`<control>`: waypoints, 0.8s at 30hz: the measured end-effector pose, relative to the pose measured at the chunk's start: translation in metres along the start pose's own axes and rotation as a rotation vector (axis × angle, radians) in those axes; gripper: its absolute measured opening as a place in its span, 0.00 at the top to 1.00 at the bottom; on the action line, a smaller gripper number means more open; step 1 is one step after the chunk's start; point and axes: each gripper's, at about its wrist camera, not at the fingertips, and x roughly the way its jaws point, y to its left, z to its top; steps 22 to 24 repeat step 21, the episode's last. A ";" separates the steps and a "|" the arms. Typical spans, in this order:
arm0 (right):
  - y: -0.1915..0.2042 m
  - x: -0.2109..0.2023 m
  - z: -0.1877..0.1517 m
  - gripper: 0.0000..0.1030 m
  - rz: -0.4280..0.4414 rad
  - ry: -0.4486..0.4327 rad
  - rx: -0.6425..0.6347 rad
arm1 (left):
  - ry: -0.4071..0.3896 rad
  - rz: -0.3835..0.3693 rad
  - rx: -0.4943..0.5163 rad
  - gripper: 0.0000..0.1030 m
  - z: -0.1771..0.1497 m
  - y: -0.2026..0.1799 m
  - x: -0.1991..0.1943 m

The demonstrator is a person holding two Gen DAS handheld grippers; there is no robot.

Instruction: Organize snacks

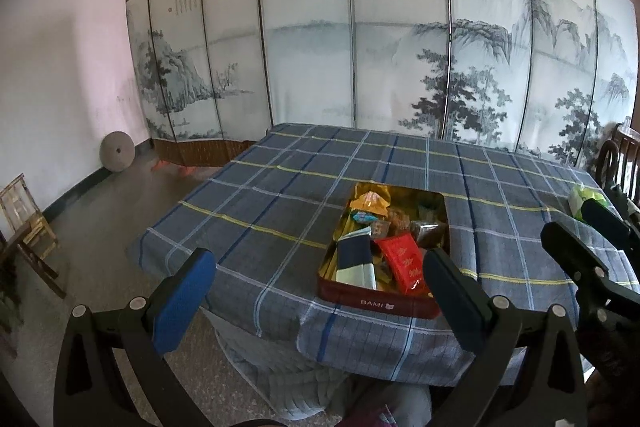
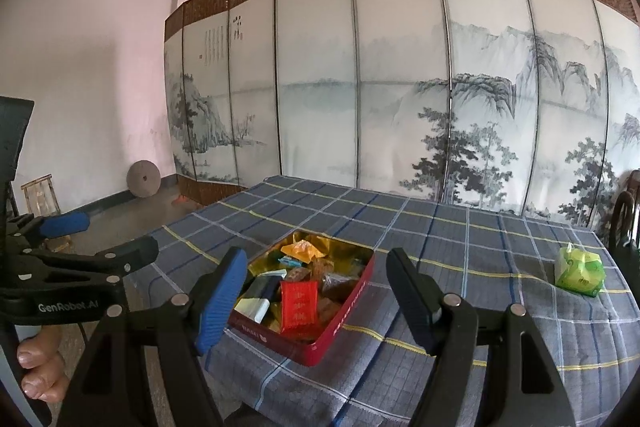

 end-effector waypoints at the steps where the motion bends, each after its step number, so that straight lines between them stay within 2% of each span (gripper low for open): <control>1: -0.001 0.001 -0.001 0.28 0.000 0.004 0.002 | 0.005 0.000 0.001 0.00 -0.001 0.000 0.002; 6: -0.013 0.009 -0.005 0.28 -0.011 0.025 0.017 | 0.033 0.009 0.013 0.00 -0.002 -0.004 0.014; 12: -0.053 0.036 -0.019 0.28 -0.062 0.106 0.059 | 0.068 -0.015 0.038 0.00 -0.002 -0.011 0.032; 14: -0.075 0.050 -0.029 0.28 -0.097 0.150 0.056 | 0.046 -0.029 0.044 0.00 -0.002 -0.013 0.036; 16: -0.108 0.069 -0.042 0.28 -0.137 0.221 0.059 | 0.031 0.016 0.071 0.00 0.000 -0.019 0.039; 19: -0.166 0.103 -0.064 0.28 -0.237 0.369 0.056 | 0.055 0.006 0.070 0.00 0.006 -0.022 0.048; 21: -0.211 0.123 -0.082 0.28 -0.275 0.464 0.098 | 0.092 -0.001 0.065 0.00 0.009 -0.023 0.055; 24: -0.211 0.123 -0.082 0.28 -0.275 0.464 0.098 | 0.092 -0.001 0.065 0.00 0.009 -0.023 0.055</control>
